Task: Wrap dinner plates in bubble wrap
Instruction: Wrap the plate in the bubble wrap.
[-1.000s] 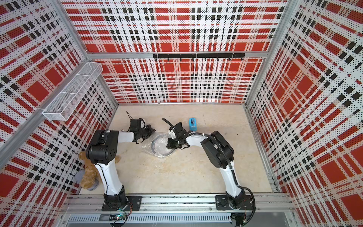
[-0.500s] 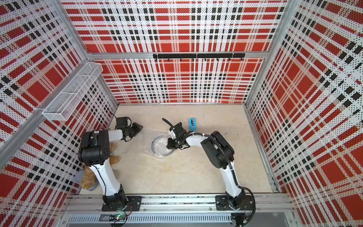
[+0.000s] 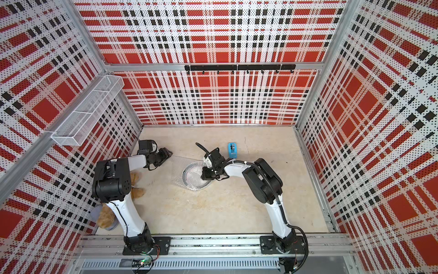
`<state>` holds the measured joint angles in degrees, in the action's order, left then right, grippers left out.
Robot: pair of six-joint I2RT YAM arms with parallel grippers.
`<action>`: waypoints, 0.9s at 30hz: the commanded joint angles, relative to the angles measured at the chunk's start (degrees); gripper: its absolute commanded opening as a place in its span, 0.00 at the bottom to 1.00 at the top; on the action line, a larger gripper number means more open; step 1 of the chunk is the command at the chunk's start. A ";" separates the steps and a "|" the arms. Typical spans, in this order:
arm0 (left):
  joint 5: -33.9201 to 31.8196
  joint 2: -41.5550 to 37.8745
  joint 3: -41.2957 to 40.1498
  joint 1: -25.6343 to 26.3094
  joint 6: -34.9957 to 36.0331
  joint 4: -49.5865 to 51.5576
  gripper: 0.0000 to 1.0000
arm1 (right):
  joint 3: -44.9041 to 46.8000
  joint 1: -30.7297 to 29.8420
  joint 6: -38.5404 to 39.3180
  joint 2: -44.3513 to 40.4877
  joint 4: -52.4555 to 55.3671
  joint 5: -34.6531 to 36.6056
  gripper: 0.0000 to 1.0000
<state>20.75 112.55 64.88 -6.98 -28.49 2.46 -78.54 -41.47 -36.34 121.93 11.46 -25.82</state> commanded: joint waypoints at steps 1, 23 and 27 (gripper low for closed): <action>0.29 3.24 1.38 1.24 1.43 4.66 0.55 | 2.61 -0.21 -0.19 1.67 7.52 4.28 0.00; -0.87 -2.31 5.46 2.90 4.77 3.52 0.00 | 3.17 -0.24 -0.23 1.08 7.51 4.28 0.00; -3.42 -7.82 1.14 6.63 5.18 2.13 0.00 | 3.05 -0.26 -0.28 1.22 7.52 4.25 0.00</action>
<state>19.57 110.39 68.05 -2.92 -24.93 6.96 -78.04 -41.47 -36.34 121.56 11.25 -25.50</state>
